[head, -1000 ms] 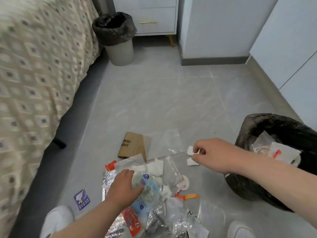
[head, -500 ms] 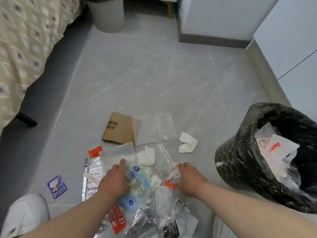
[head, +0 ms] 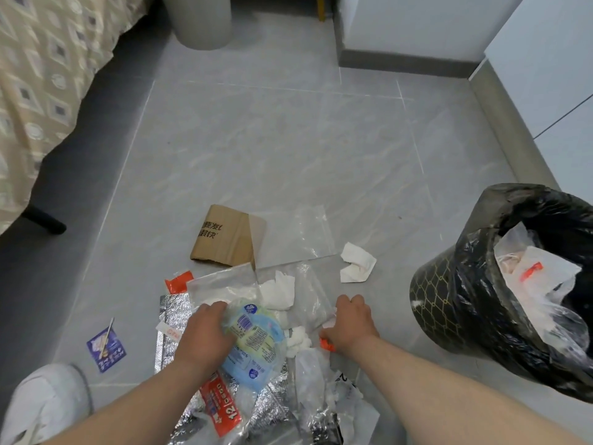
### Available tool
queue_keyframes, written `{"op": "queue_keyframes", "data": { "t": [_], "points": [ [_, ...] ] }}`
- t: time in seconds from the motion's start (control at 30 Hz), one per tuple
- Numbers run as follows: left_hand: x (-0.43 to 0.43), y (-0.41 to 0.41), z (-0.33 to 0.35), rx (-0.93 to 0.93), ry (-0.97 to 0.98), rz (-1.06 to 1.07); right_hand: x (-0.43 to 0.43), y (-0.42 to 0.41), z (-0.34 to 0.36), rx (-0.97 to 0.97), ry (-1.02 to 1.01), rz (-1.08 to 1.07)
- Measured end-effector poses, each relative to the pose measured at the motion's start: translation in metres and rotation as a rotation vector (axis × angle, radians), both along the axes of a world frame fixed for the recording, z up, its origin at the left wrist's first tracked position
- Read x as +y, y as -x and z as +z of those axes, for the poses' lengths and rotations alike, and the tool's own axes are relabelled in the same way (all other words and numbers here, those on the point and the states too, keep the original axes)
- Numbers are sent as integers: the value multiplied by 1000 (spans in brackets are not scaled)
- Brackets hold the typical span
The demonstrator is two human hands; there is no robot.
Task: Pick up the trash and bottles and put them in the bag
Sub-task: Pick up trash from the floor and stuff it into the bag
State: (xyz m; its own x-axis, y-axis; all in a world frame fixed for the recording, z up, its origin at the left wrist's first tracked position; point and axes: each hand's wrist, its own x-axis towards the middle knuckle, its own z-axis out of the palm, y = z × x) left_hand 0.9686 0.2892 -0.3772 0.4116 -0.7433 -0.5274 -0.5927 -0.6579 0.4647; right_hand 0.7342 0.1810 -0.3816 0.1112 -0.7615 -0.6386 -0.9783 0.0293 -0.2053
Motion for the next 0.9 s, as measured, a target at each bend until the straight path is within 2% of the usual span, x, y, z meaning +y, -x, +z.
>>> {"op": "queue_keyframes", "data": {
  "t": [0.1, 0.27, 0.4, 0.57, 0.67, 0.9],
  "points": [
    [-3, -2, 2, -194, -52, -55, 1, 3, -2, -66, -44, -39],
    [-11, -9, -6, -126, -180, -26, -1, 12, -2, -170, -102, -133],
    [-17, -13, -7, -138, -86, 39, -10, 17, 3, -244, -104, -215],
    [-21, -17, -4, 94, 76, 299, -24, 17, 20, -425, -164, -386],
    [-22, -21, 2, 232, 119, 419, -34, 16, 40, -466, -182, -383],
    [-20, -23, 59, 350, 235, 508, -47, 23, 140, -533, -230, -291]
  ]
}}
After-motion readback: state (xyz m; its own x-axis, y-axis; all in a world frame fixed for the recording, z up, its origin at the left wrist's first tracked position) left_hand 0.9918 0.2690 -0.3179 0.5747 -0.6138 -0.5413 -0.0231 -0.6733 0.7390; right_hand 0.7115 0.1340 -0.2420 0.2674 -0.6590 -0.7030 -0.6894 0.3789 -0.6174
